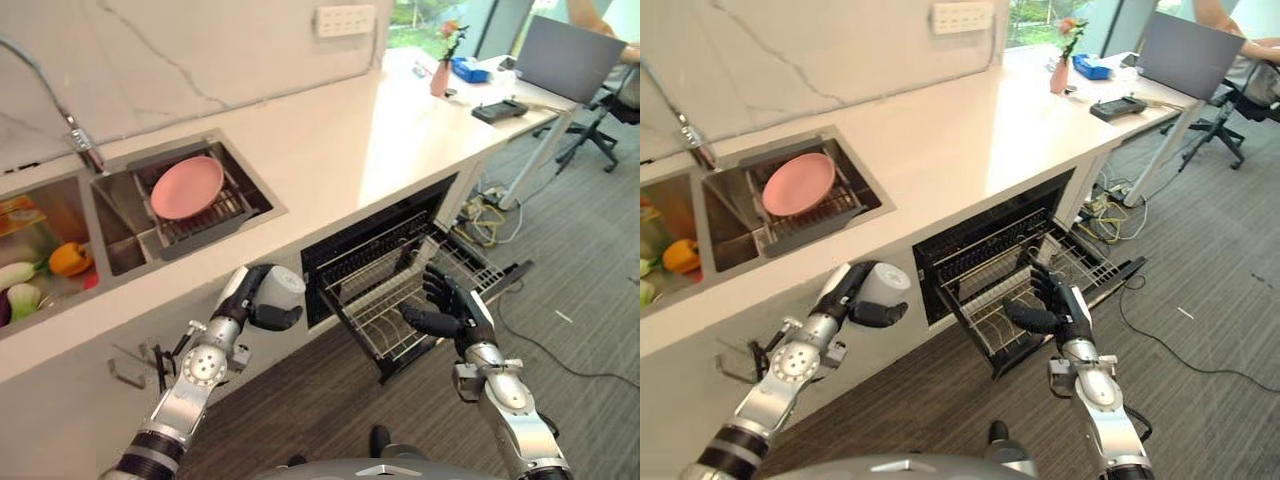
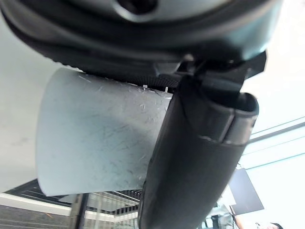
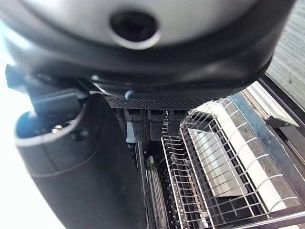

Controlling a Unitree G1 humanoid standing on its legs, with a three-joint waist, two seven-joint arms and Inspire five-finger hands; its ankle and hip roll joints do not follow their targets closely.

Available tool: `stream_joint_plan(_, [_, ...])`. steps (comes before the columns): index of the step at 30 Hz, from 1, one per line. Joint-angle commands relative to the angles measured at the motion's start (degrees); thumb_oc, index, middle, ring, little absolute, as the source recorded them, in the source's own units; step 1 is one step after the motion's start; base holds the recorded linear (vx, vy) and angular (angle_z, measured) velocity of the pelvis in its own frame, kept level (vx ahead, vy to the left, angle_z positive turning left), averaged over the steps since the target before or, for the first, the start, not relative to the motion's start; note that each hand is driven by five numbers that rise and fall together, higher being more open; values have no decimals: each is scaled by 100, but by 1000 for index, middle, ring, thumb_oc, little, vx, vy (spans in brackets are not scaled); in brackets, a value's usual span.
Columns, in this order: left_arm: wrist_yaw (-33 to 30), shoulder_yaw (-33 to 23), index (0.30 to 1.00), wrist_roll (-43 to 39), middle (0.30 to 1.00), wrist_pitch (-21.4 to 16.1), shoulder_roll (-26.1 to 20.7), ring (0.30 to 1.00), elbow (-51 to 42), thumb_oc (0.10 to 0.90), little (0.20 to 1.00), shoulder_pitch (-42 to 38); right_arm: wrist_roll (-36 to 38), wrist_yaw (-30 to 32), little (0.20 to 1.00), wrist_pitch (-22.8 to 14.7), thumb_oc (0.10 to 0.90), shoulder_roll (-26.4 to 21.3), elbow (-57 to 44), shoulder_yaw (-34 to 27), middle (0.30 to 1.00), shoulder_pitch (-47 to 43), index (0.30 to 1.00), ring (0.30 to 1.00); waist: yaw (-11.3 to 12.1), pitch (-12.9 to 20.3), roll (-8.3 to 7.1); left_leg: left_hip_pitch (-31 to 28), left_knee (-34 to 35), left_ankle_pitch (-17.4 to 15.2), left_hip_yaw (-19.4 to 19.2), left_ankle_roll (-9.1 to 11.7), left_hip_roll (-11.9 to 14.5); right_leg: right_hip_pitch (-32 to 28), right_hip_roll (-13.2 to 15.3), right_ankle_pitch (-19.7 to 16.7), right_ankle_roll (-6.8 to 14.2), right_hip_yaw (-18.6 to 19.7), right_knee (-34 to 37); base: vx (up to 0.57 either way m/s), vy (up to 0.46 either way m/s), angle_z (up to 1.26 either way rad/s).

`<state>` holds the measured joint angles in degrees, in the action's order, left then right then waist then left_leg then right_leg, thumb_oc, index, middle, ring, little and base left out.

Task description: Place the dishes in the dishwasher.

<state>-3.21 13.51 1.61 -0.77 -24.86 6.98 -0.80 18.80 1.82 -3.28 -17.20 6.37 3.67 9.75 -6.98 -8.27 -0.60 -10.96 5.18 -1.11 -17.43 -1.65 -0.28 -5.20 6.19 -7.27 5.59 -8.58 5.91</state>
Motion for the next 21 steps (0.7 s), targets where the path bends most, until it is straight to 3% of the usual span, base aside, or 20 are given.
stream_joint_plan(1, [-243,143,300,-297,300,-652,125,300,127,400,300,-1460,975,-278,900,-563,800,-84,-784,10,900,-388,900,900,-97,468,112,33,-281,-406,39,377,390,-173,94,818,349,-73,-98,6,-46,-22])
stream_joint_plan(5, [-377,381,300,-280,300,-649,286,300,341,400,300,-1796,1574,-420,900,-524,800,-10,-1016,264,900,-370,900,900,-173,458,151,17,-265,-388,-21,400,405,-162,79,843,336,-21,-91,-4,-34,-11])
stream_joint_plan(6, [-574,551,300,-203,300,-633,385,300,517,400,300,-2056,2257,-493,900,-507,800,94,-1123,470,900,-352,900,900,-226,452,170,21,-264,-370,-56,414,410,-150,72,841,329,6,-91,-14,-31,-7])
stream_joint_plan(8, [-846,692,300,-79,300,-603,492,300,685,400,300,-2290,2642,-525,900,-497,800,124,-1292,710,900,-374,900,900,-267,440,188,39,-266,-358,-84,424,413,-118,67,842,330,38,-91,-24,-30,-14])
stream_joint_plan(13, [-1267,967,300,189,300,-580,663,300,996,400,300,-2647,2963,-305,900,-551,800,62,-1530,976,900,-477,900,900,-336,436,221,72,-259,-333,-113,439,418,-59,56,832,330,123,-91,-24,-14,-10])
stream_joint_plan(21, [-2031,1494,300,695,300,-361,1042,300,1484,400,300,-2957,3159,730,900,-672,800,398,-1573,1602,900,-1377,900,900,-248,431,240,114,-217,-323,-87,426,393,-56,36,734,285,203,-95,-26,-3,-6])
